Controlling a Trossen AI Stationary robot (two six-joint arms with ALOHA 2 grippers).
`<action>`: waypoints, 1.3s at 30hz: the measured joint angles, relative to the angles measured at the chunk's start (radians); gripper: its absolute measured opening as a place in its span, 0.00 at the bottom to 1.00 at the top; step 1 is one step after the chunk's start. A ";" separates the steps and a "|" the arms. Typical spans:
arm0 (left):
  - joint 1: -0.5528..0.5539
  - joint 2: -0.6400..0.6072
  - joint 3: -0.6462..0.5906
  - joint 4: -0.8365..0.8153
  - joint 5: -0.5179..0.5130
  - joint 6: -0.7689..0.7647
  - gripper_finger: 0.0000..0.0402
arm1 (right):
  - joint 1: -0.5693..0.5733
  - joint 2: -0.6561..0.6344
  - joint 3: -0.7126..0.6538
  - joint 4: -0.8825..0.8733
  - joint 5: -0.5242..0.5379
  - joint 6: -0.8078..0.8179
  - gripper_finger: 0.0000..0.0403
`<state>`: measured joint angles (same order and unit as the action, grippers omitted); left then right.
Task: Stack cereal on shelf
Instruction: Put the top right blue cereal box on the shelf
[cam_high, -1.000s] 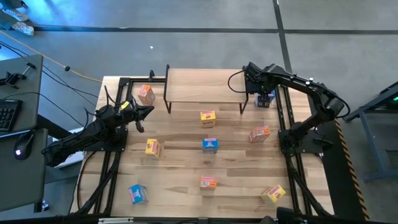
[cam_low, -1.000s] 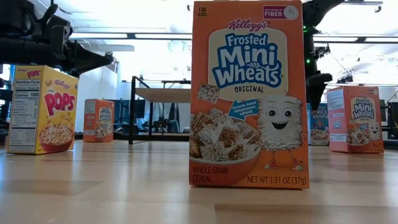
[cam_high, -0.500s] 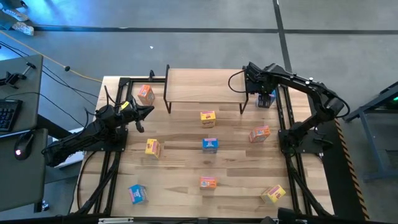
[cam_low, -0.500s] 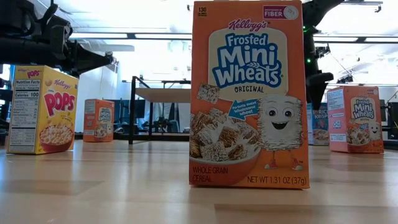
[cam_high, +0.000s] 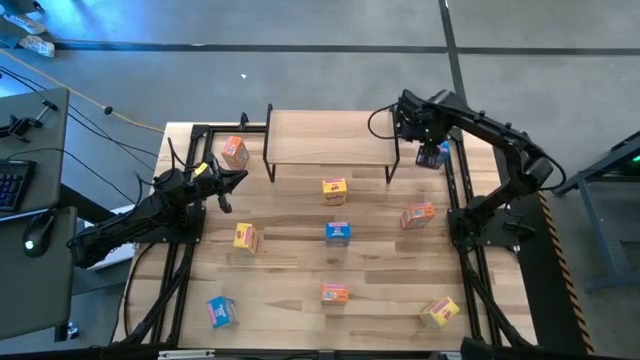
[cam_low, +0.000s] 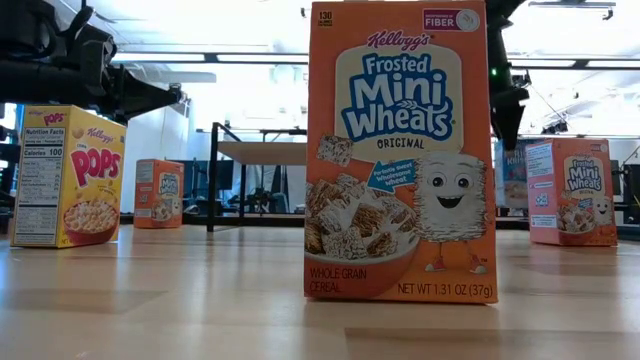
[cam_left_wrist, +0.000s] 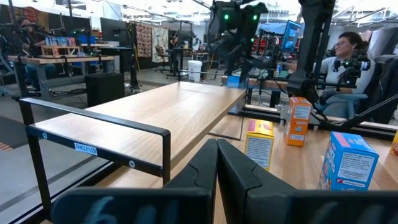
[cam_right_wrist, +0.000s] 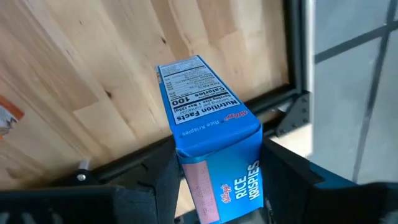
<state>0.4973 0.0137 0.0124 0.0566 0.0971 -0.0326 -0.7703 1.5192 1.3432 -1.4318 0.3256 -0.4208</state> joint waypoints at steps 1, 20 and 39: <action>0.000 0.000 0.000 0.000 0.000 0.000 0.01 | 0.007 0.000 0.023 -0.023 0.009 0.009 0.43; 0.000 0.000 0.000 -0.006 -0.004 0.000 0.01 | 0.207 -0.042 0.733 -0.098 0.082 0.155 0.43; 0.000 0.000 0.000 0.000 -0.006 0.018 0.01 | 0.234 0.334 0.797 0.005 0.019 -0.068 0.43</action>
<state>0.4969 0.0138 0.0124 0.0570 0.0906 -0.0143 -0.5361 1.8537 2.1399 -1.4272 0.3444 -0.4884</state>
